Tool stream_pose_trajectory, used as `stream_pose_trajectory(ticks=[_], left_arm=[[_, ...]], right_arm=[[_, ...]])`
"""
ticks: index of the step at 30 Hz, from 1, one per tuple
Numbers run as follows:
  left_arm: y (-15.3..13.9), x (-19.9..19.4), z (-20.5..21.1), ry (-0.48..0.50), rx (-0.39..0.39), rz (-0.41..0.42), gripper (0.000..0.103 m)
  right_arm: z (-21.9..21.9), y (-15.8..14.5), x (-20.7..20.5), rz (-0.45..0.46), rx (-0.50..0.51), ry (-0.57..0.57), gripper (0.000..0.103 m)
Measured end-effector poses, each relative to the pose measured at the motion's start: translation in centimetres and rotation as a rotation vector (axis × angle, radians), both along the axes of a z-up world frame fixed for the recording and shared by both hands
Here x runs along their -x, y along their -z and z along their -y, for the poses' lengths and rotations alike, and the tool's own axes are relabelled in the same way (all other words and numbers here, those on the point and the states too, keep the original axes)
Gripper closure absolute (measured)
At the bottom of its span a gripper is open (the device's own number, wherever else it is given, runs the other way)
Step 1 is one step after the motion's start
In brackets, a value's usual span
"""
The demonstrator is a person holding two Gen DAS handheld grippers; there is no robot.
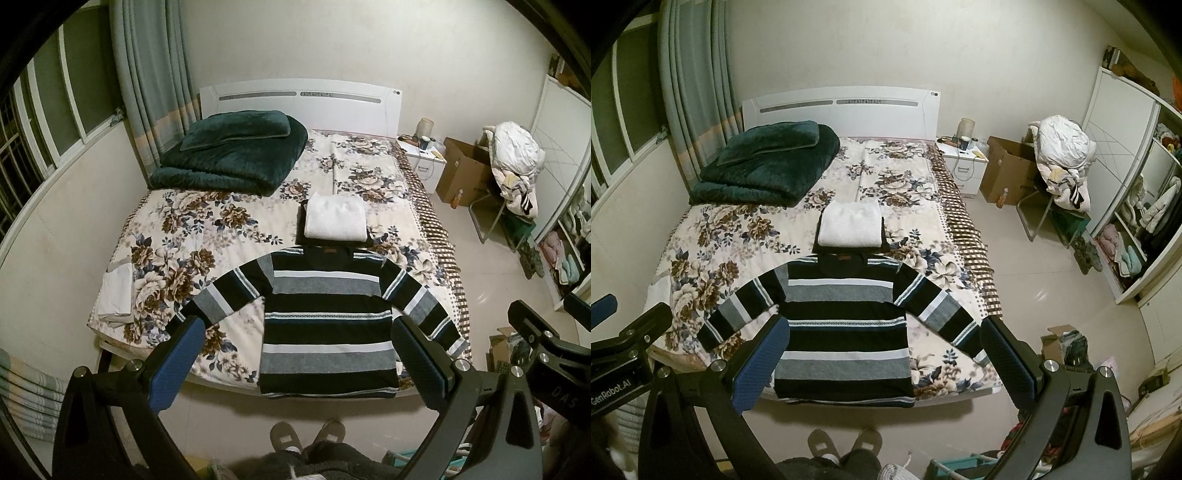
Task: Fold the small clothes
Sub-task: 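Move the right tool to the sweater's sleeve cuff and grasp it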
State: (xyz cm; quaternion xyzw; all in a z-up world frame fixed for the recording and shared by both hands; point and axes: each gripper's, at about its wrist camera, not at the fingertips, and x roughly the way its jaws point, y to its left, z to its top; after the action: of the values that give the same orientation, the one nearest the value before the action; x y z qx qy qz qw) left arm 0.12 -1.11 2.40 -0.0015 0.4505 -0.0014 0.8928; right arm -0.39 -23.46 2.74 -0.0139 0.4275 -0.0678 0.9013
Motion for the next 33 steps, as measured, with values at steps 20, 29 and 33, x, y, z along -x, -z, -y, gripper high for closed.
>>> stream_pose_trajectory(ticks=[20,29,33], left_arm=[[-3.2,-5.4,0.2,-0.040,-0.046,0.067,0.000],[7.7,-13.0,0.6,-0.032,-0.096,0.052,0.000],[13.5,-16.5,2.5,-0.031,-0.111,-0.018,0.000]], right_arm=[[0.2,3.4,-3.0,-0.039,-0.052,0.044,0.000],[7.4,17.4,-11.8,-0.149,-0.164,0.300,0.000],[14.3,25.9,-13.8,-0.215,-0.190,0.446,0.000]])
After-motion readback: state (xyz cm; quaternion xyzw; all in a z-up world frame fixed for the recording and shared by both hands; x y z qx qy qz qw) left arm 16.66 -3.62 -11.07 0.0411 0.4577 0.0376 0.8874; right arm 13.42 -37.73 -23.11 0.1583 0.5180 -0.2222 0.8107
